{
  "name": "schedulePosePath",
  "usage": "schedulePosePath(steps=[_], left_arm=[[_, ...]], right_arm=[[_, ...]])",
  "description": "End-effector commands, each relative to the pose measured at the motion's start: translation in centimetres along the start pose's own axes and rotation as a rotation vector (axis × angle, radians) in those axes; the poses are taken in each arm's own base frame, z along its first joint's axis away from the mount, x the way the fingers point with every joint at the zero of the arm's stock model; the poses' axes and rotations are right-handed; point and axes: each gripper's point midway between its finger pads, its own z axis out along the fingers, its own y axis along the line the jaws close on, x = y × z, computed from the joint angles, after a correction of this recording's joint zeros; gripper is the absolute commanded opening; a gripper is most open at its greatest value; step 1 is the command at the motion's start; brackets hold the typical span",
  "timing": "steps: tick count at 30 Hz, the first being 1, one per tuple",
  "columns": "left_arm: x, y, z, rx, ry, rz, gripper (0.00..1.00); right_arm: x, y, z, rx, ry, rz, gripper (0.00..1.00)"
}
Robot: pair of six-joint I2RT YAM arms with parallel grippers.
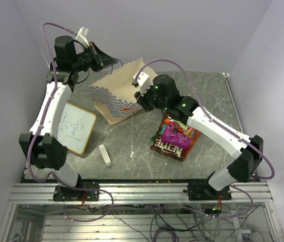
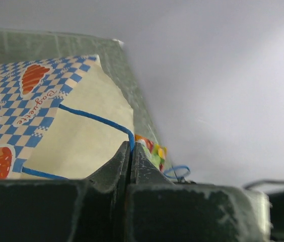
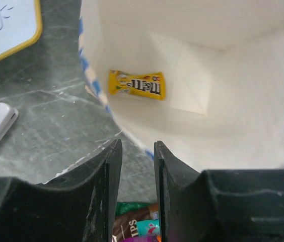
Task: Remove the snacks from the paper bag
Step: Take out the snack from the paper bag.
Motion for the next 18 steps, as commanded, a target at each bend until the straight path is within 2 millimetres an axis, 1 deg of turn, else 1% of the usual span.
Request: schedulePosePath(steps=[1, 3, 5, 6, 7, 10, 13, 16, 18], left_arm=[[2.7, -6.9, -3.5, 0.157, 0.034, 0.136, 0.07], [5.2, -7.2, -4.0, 0.151, 0.078, 0.153, 0.07], [7.6, -7.4, -4.4, 0.14, 0.125, 0.177, 0.07], [8.6, -7.5, -4.4, 0.13, 0.145, 0.193, 0.07], [9.2, -7.3, -4.6, 0.104, 0.157, 0.2, 0.07], [9.7, -6.7, -5.5, 0.04, 0.145, 0.212, 0.07], [9.9, -6.2, -6.7, -0.02, 0.13, 0.23, 0.07], [10.0, -5.7, -8.2, -0.091, 0.138, 0.286, 0.07], [10.1, -5.2, -8.9, -0.131, 0.14, 0.289, 0.07]], right_arm=[[-3.3, 1.8, 0.3, -0.107, -0.166, -0.021, 0.32], [-3.6, 2.3, -0.4, -0.132, -0.208, -0.031, 0.32], [-3.6, 3.0, -1.5, -0.155, -0.25, -0.052, 0.33], [-3.5, 3.2, -2.1, -0.165, -0.264, -0.063, 0.34], [-3.2, 3.6, -2.7, -0.182, -0.269, -0.074, 0.34], [-2.2, 4.2, -4.1, -0.207, -0.25, -0.092, 0.35], [-0.4, 5.0, -5.0, -0.242, -0.22, -0.134, 0.35], [1.1, 6.1, -5.3, -0.269, -0.198, -0.168, 0.35], [1.7, 6.8, -5.2, -0.283, -0.184, -0.177, 0.35]])
